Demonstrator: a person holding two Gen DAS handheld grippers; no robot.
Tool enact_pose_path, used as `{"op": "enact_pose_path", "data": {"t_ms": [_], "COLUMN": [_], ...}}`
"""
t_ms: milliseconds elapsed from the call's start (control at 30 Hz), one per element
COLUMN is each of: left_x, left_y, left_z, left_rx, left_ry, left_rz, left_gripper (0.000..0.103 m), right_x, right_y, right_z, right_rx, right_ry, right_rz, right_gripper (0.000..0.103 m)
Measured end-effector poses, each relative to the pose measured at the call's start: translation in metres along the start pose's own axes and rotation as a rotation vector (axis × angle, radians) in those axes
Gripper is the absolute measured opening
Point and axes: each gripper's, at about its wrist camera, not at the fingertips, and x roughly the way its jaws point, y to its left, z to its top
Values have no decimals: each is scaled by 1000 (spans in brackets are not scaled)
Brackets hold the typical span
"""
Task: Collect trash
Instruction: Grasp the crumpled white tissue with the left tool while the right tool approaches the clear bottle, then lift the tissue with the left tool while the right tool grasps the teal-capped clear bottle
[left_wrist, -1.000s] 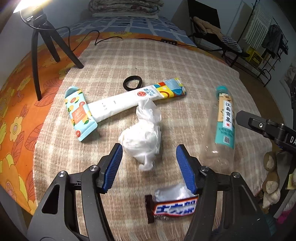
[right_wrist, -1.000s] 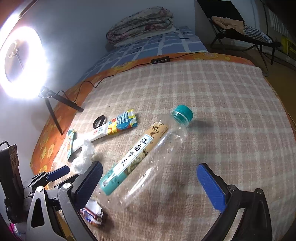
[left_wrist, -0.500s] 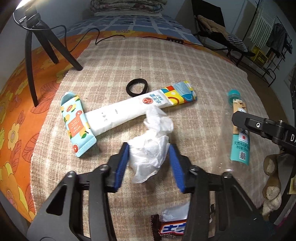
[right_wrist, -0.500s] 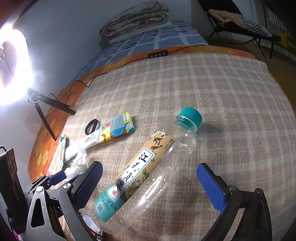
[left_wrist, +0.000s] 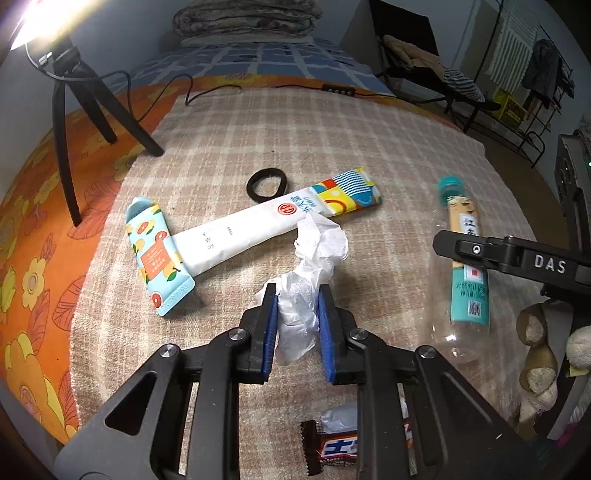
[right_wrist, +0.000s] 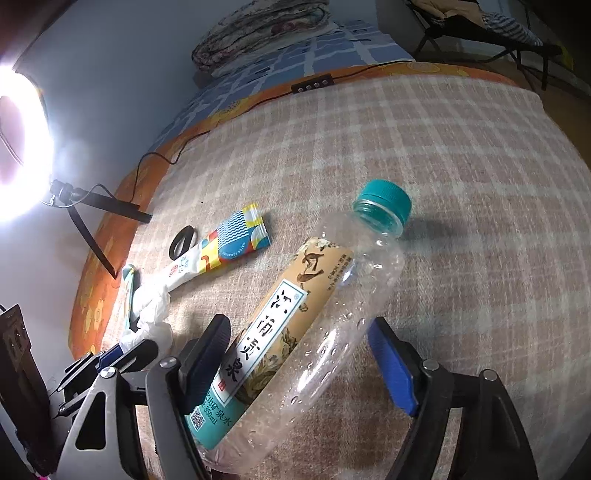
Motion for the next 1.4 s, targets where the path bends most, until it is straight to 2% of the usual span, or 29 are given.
{"op": "enact_pose_path", "data": {"t_ms": [133,367,767,1100,1400], "left_x": [-10,-20,-66,-110,-131], "left_y": [-4,-7,-11,-28,-33], "left_z": [-2,-5,-20,-60,-106], "left_rx": [14,15,32,97,96], "left_ry": [-21,-34,-83,-104,-74], "left_rz": [3,0,-35,-58,-92], "left_gripper": [19,19,18,18,18], "right_x": [-9,-24,-71,-110,-131], "right_y": [0,-1,17,40,51], "right_z": [-1,-4,-24,-77,-137], "right_rx": [-16,-43,-191,-367,-466], "right_ry": [-23,-64,-138,-162,-120], "right_rz": [8,10,-3,-18,9], "right_gripper": [62,61,61,61,61]}}
